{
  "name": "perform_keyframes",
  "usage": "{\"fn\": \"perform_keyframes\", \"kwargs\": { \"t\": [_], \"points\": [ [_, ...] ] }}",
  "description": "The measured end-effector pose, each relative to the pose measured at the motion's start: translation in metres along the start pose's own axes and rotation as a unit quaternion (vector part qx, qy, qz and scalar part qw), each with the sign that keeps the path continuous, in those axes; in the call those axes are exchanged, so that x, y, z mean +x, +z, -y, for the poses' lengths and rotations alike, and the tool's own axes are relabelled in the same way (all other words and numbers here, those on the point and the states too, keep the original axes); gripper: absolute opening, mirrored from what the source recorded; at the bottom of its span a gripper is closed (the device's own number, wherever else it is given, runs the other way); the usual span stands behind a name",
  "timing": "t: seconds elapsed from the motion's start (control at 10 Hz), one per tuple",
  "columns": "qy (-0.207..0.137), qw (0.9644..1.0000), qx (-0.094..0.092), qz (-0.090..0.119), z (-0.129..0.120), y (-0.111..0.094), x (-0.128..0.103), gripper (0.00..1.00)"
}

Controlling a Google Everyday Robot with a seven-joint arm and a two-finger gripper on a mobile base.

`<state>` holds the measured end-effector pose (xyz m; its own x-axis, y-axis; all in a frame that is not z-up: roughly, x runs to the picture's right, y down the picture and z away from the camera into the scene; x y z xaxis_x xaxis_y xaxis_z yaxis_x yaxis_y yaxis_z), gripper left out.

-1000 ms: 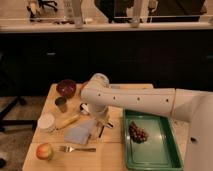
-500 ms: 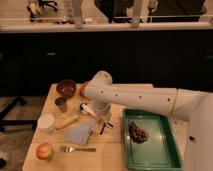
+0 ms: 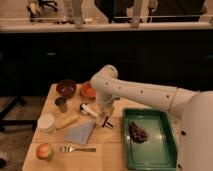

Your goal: Place eraser in table surface

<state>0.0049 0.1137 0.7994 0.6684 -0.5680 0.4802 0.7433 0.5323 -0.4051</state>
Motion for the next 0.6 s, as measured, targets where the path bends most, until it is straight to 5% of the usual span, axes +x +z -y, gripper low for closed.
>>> {"fn": "perform_keyframes", "kwargs": {
  "t": [0.6],
  "points": [
    [0.064, 0.9978, 0.008, 0.018, 0.004, 0.017, 0.055, 0.0]
  ]
}}
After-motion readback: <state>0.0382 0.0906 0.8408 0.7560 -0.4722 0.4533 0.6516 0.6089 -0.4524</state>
